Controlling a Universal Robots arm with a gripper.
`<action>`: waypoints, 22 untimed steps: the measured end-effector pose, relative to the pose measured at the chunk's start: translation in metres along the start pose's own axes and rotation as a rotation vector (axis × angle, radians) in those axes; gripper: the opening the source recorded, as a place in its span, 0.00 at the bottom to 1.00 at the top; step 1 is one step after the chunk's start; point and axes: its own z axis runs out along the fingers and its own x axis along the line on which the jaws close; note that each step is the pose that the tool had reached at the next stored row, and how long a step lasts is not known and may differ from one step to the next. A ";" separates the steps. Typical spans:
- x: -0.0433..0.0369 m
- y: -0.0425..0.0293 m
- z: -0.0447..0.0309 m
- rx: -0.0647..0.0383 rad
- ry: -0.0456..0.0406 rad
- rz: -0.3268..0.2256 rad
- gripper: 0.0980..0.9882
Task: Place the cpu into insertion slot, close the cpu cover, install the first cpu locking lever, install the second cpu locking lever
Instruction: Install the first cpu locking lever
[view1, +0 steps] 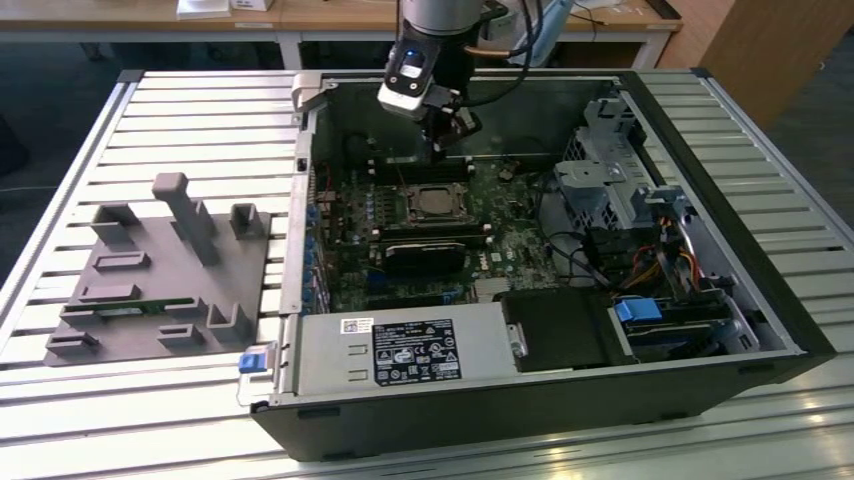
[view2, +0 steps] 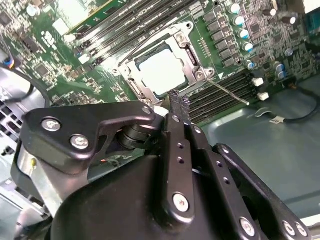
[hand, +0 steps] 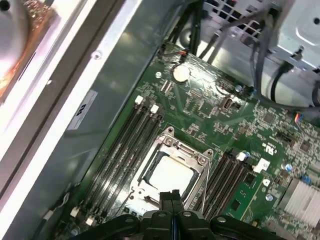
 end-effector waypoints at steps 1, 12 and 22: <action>0.0000 0.0000 0.0000 0.000 0.0003 -0.010 0.01; 0.0000 0.0000 0.0000 -0.002 0.0032 -0.094 0.01; 0.0000 0.0000 0.0000 -0.003 0.0062 -0.181 0.01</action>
